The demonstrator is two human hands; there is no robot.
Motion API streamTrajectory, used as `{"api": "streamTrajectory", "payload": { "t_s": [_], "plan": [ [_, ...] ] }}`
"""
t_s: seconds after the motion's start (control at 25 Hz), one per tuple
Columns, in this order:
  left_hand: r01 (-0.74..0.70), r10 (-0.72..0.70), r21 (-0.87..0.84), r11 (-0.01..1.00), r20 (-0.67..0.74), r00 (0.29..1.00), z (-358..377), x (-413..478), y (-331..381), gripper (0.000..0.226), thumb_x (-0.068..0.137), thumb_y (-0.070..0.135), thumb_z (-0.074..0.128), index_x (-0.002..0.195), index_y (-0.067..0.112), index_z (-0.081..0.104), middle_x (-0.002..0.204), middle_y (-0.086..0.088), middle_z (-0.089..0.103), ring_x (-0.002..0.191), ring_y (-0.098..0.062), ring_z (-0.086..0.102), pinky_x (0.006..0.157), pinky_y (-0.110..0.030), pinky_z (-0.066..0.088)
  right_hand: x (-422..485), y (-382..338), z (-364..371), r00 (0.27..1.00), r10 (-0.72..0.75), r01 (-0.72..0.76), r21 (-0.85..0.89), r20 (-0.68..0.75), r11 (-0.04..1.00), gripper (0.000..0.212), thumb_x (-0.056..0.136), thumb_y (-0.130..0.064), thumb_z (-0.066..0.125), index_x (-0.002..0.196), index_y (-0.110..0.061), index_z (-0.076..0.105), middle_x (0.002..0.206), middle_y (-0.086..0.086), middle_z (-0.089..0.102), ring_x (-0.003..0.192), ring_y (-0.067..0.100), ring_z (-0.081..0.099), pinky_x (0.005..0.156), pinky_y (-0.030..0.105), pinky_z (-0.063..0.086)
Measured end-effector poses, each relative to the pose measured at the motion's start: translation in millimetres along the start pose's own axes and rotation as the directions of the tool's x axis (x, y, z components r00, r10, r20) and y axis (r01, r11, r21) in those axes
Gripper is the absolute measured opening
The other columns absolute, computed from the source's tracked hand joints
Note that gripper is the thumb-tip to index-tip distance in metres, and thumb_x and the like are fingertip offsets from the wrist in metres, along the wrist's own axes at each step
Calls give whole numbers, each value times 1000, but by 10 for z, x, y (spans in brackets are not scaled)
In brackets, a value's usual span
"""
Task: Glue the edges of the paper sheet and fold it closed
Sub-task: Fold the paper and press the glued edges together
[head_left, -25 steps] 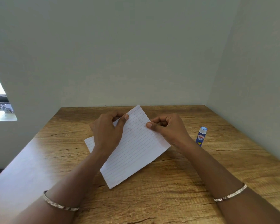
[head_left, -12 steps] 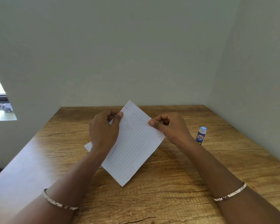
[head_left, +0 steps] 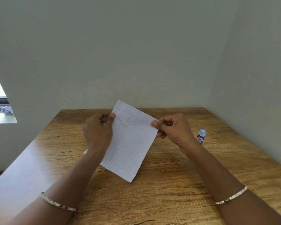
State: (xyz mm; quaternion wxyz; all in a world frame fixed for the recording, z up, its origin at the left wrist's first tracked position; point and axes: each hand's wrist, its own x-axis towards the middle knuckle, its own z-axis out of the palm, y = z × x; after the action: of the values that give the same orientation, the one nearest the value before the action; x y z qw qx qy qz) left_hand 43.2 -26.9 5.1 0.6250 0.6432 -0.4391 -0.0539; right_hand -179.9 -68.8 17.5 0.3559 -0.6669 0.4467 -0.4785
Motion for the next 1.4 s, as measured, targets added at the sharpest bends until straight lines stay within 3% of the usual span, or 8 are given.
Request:
{"api": "streamTrajectory", "payload": {
  "t_s": [0.12, 0.28, 0.36, 0.68, 0.88, 1.12, 1.24, 1.4],
  "plan": [
    [-14, 14, 7, 1000, 16, 1000, -8, -12, 20, 21, 94, 33, 65, 105, 18, 74, 93, 8, 73, 84, -9, 68, 70, -13, 42, -2, -12, -29, 999, 20, -18, 78, -30, 997, 17, 86, -20, 80, 86, -2, 79, 74, 10, 78, 57, 14, 71, 55, 24, 56],
    [78, -78, -71, 994, 5, 997, -25, -5, 13, 22, 93, 32, 66, 105, 16, 75, 89, 7, 72, 83, -10, 69, 67, -19, 47, -24, -42, 3, 988, 109, -126, 164, 109, 978, 29, 85, -30, 79, 103, -8, 76, 86, 8, 80, 73, 15, 75, 69, 30, 62],
    [132, -132, -112, 985, 13, 991, -23, -7, 9, 23, 93, 32, 67, 108, 17, 75, 88, 8, 72, 82, -5, 67, 65, -17, 45, -37, -31, 41, 972, 138, -175, 188, 192, 967, 36, 83, -23, 81, 115, -10, 71, 97, 9, 80, 87, 21, 78, 76, 36, 64],
    [204, -203, -176, 963, 24, 979, -3, -9, 8, 22, 92, 33, 68, 103, 15, 75, 84, 15, 68, 76, 2, 61, 62, -15, 41, -74, -98, 13, 957, 177, -242, 299, 230, 923, 40, 79, -7, 83, 116, -6, 68, 99, 11, 80, 89, 23, 79, 69, 31, 64],
    [267, -268, -217, 939, 27, 963, 6, 31, -38, 17, 91, 32, 70, 97, 17, 74, 86, 15, 67, 81, 2, 61, 64, -17, 43, -96, -100, 44, 935, 199, -259, 182, 295, 948, 52, 74, 0, 86, 118, -14, 63, 91, 16, 80, 87, 26, 79, 72, 37, 65],
    [278, -284, -200, 940, -3, 959, 13, 47, -67, 19, 91, 31, 70, 100, 15, 74, 84, 14, 65, 80, 0, 60, 69, -21, 47, -115, -102, 42, 867, 290, -351, 84, 405, 932, 71, 69, 0, 88, 130, -16, 55, 88, 11, 80, 82, 23, 78, 62, 30, 61],
    [276, -278, -117, 954, -5, 961, 21, 55, -92, 20, 92, 32, 69, 100, 15, 73, 91, 8, 65, 85, -10, 61, 65, -22, 44, -116, -80, 58, 843, 304, -340, 1, 443, 940, 85, 70, 2, 87, 142, -16, 47, 88, 9, 80, 79, 21, 78, 59, 27, 59],
    [204, -219, 182, 962, 69, 973, 2, 108, -185, 22, 92, 34, 68, 104, 16, 73, 104, 1, 69, 88, -17, 62, 63, -27, 44, -88, -49, 39, 850, 312, -314, -66, 425, 947, 90, 67, 4, 88, 144, -16, 45, 95, 13, 78, 85, 26, 78, 64, 33, 63]
  ]
}}
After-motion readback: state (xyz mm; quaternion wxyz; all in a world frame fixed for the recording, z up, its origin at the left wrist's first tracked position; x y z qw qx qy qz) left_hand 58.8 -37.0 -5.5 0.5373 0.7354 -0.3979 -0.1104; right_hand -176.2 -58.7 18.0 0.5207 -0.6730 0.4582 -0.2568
